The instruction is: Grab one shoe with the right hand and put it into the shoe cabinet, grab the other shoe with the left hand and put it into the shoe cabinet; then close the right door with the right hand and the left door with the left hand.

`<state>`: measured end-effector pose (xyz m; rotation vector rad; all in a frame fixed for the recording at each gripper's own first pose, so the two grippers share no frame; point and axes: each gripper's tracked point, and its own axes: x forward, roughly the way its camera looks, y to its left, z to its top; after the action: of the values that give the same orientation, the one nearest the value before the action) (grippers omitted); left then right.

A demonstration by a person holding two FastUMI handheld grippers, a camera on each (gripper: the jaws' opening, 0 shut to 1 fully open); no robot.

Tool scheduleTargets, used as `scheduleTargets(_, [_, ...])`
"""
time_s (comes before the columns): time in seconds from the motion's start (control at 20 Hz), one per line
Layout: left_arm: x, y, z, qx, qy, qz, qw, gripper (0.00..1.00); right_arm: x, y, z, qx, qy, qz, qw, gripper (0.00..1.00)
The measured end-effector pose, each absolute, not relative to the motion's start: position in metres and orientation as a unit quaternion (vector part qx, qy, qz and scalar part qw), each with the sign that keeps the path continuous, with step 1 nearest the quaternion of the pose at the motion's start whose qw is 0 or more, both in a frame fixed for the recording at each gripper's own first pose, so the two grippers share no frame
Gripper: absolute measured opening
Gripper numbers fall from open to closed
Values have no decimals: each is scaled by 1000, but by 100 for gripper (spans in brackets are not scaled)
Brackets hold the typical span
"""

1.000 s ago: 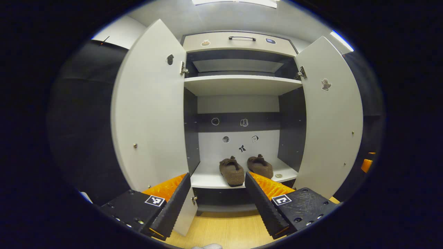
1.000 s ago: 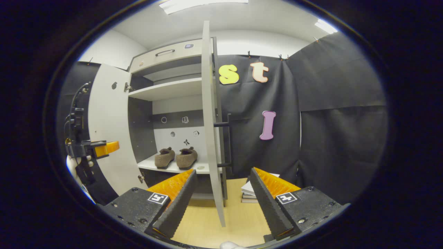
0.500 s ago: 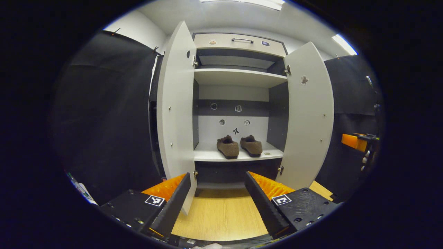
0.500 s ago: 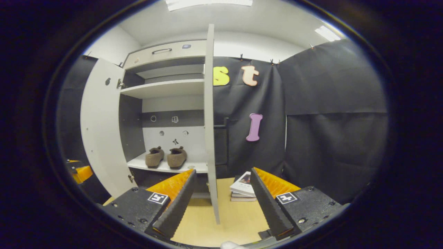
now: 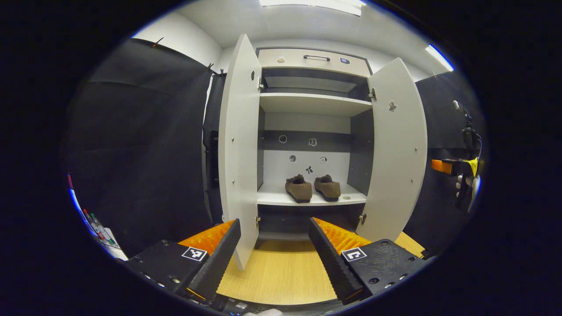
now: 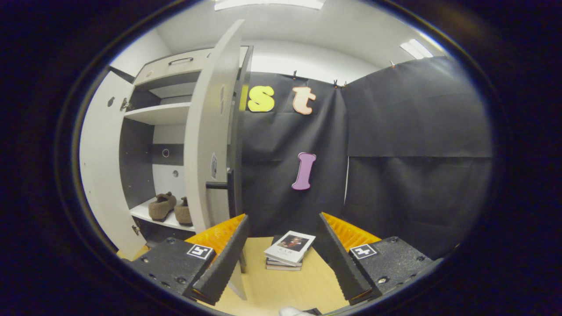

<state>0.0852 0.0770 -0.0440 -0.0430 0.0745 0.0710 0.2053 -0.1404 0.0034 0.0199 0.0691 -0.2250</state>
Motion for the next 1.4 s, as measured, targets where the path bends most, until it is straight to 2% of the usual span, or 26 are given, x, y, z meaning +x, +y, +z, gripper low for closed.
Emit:
scheduleTargets(0.05, [88,73,-41,-22,35,38,998,95,216,-145,3,12,37,-108,993,98])
scheduleTargets(0.2, [90,62,-40,-18,38,45,998,95,237,-141,1,22,44,-77,996,98])
scheduleTargets(0.25, [92,59,-40,-19,39,45,998,84,241,-142,-4,22,50,-76,996,99])
scheduleTargets(0.3, [94,57,-39,-19,40,46,998,95,239,-139,-3,24,49,-65,996,98])
scheduleTargets(0.35, [94,55,-40,-17,41,47,998,95,239,-137,-3,25,51,-63,996,98])
scheduleTargets(0.4, [96,55,-40,-16,42,47,998,100,241,-134,-3,26,52,-58,997,96])
scheduleTargets(0.45, [98,54,-39,-14,43,47,998,100,241,-131,-3,24,53,-56,997,95])
scheduleTargets(0.5, [99,54,-40,-13,44,45,998,95,240,-129,-2,19,52,-58,997,94])
scheduleTargets(0.65, [100,53,-41,-10,46,44,998,95,241,-119,0,9,45,-59,997,93])
scheduleTargets(0.7, [100,54,-41,-11,46,43,998,95,240,-112,0,14,46,-54,997,87])
scheduleTargets(0.75, [100,54,-42,-12,48,42,998,95,240,-104,-2,13,46,-46,998,93])
scheduleTargets(1.35, [78,81,-48,-11,54,54,997,95,250,24,-6,14,52,58,997,93])
scheduleTargets(1.4, [76,86,-48,-12,55,59,997,95,246,39,-5,13,50,78,996,99])
